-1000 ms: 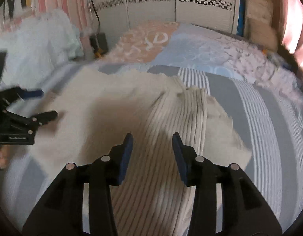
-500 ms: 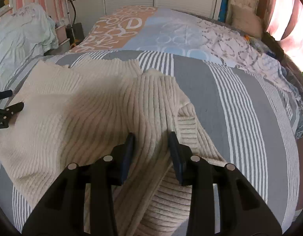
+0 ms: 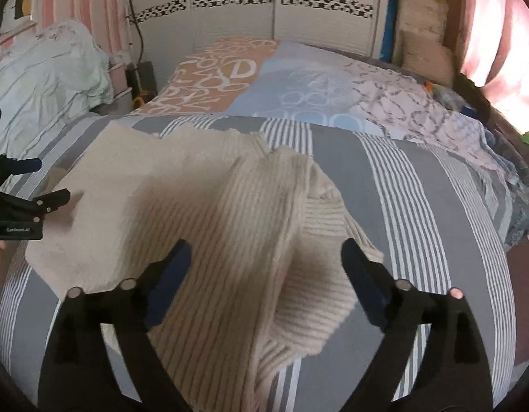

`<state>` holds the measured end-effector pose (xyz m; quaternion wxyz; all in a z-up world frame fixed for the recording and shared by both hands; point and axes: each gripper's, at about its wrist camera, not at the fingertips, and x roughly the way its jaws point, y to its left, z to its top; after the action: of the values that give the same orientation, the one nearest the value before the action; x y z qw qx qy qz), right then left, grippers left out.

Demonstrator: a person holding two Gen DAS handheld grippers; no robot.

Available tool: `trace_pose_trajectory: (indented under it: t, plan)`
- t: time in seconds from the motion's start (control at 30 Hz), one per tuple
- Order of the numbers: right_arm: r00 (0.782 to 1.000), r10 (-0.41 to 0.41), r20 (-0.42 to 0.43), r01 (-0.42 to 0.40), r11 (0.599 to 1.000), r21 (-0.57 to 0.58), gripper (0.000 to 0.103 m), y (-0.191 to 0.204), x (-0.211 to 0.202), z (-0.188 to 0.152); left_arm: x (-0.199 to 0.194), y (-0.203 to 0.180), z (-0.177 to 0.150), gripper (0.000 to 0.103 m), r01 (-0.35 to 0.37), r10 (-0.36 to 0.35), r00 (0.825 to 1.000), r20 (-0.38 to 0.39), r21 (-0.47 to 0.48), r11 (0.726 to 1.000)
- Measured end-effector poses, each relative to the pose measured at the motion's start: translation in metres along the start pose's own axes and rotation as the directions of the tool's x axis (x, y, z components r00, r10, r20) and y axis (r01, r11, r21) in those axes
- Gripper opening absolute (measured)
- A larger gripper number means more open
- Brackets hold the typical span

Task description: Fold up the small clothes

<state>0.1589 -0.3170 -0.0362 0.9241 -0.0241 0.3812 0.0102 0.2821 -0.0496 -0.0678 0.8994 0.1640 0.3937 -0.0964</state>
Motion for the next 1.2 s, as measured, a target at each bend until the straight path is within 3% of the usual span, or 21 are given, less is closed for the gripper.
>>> trace_pose_trajectory:
  t: [0.1, 0.3, 0.43, 0.63, 0.73, 0.83, 0.93, 1.07, 1.2]
  plan:
    - [1.0, -0.025, 0.0, 0.025, 1.0, 0.019, 0.098, -0.004, -0.003, -0.008, -0.006, -0.009, -0.001, 0.097, -0.005, 0.005, 1.0, 0.006, 0.02, 1.0]
    - [0.998, -0.07, -0.009, 0.07, 0.996, 0.049, 0.1, -0.018, -0.005, -0.022, -0.011, -0.021, -0.003, 0.097, 0.006, -0.006, 1.0, 0.003, 0.02, 1.0]
    - [0.996, -0.086, -0.018, 0.088, 0.988, 0.127, 0.1, -0.04, -0.005, -0.036, -0.013, -0.028, -0.003, 0.097, 0.021, -0.021, 1.0, -0.006, 0.024, 0.999]
    - [0.998, 0.03, -0.051, -0.014, 0.954, 0.299, 0.1, -0.073, 0.005, -0.059, -0.01, -0.038, -0.01, 0.097, 0.013, -0.013, 1.0, -0.013, 0.061, 0.998]
    - [0.991, 0.125, -0.045, -0.099, 0.922, 0.375, 0.1, -0.08, 0.01, -0.061, -0.005, -0.042, -0.012, 0.097, 0.022, -0.02, 0.999, -0.026, 0.069, 0.997]
    - [0.981, 0.184, -0.055, -0.149, 0.91, 0.386, 0.1, -0.077, 0.018, -0.058, -0.002, -0.047, -0.012, 0.097, 0.028, -0.025, 0.999, -0.035, 0.075, 0.997]
    - [0.977, 0.203, -0.059, -0.165, 0.907, 0.388, 0.1, -0.074, 0.026, -0.055, 0.0, -0.05, -0.014, 0.097, 0.026, -0.023, 0.999, -0.037, 0.091, 0.996]
    - [0.966, 0.257, -0.007, -0.227, 0.863, 0.451, 0.1, -0.083, 0.015, -0.054, 0.0, -0.05, -0.016, 0.097, 0.015, -0.011, 0.999, -0.036, 0.103, 0.995]
    - [0.972, 0.224, -0.07, -0.175, 0.89, 0.422, 0.1, -0.076, 0.018, -0.051, 0.0, -0.043, -0.017, 0.097, 0.006, -0.003, 0.999, -0.039, 0.098, 0.995]
